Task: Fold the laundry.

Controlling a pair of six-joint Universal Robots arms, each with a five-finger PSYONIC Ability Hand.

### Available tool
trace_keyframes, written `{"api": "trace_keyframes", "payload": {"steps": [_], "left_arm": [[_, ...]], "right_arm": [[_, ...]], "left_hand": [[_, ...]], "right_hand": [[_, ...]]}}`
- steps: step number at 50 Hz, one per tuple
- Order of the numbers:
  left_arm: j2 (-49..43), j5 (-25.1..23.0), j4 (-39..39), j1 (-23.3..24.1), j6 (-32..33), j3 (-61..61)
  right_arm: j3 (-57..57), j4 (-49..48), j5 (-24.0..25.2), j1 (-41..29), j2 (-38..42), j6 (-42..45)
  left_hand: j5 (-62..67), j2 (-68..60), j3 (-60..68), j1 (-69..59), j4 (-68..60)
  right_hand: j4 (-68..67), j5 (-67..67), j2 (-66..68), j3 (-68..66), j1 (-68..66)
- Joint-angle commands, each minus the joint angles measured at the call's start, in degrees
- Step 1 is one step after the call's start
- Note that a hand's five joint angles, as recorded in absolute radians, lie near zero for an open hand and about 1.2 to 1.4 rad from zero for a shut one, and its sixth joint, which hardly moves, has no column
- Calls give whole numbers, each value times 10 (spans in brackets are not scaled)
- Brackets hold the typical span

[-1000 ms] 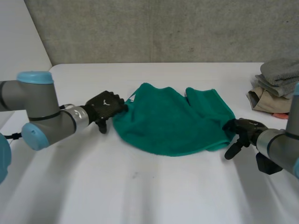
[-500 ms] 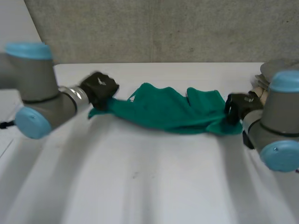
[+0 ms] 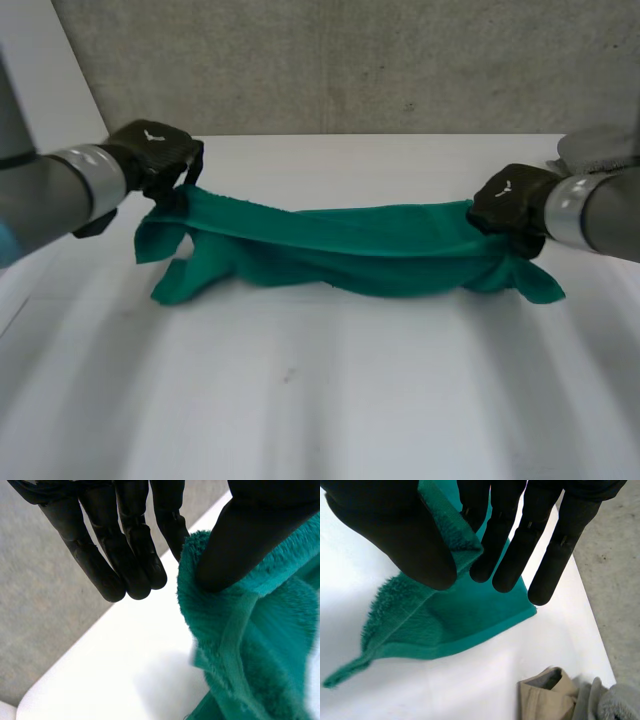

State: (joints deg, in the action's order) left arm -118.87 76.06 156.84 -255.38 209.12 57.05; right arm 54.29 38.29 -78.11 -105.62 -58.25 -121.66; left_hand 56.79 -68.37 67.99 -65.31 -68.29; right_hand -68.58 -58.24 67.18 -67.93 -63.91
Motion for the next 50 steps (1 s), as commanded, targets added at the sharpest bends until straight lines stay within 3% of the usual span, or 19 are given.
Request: {"api": "trace_keyframes", "payload": {"steps": [1,2,5,10,12,26,33,40,41,43,45,50], "left_arm": [[-127,-3,62,7,-4,-182],[-124,-13,92,9,-29,-220],[-106,-7,161,10,-81,-260],[-59,54,345,9,-192,-251],[-52,66,370,9,-207,-238],[-38,25,271,-11,-129,-4],[-89,29,265,-7,-12,118],[-156,46,249,8,56,124],[-157,56,240,11,63,119],[-153,66,231,15,67,114],[-139,80,219,15,67,111],[-89,86,210,12,62,120]], "right_arm": [[-141,-183,-55,-18,95,-45],[-179,-271,-66,-21,93,-97],[-198,-359,-71,-23,82,-146],[-156,-574,-78,-27,32,-255],[-137,-596,-78,-26,19,-262],[59,-457,16,-19,-4,-255],[165,-441,37,-10,59,-218],[181,-437,31,-9,125,-169],[183,-436,26,-10,128,-162],[186,-436,14,-12,125,-159],[191,-436,-17,-12,112,-164],[216,-439,-90,-13,61,-211]], "left_hand": [[132,-116,120,-147,-117],[132,-116,120,-147,-117],[132,-116,120,-147,-117],[132,-116,120,-147,-117],[132,-116,120,-147,-117],[132,-116,120,-147,-117],[132,-116,120,-147,-117],[-2,18,-14,-13,17],[-56,71,-68,41,71],[-133,149,-145,118,148],[-267,283,-279,252,282],[-397,413,-410,383,412]], "right_hand": [[-114,-118,128,-121,-161],[-114,-118,128,-121,-161],[-114,-118,128,-121,-161],[-114,-118,128,-121,-161],[-114,-118,128,-121,-161],[-114,-118,128,-121,-161],[-114,-118,128,-121,-161],[-114,-118,128,-121,-161],[72,69,-59,66,26],[222,218,-208,215,175],[338,334,-324,331,291],[502,498,-488,495,455]]}}
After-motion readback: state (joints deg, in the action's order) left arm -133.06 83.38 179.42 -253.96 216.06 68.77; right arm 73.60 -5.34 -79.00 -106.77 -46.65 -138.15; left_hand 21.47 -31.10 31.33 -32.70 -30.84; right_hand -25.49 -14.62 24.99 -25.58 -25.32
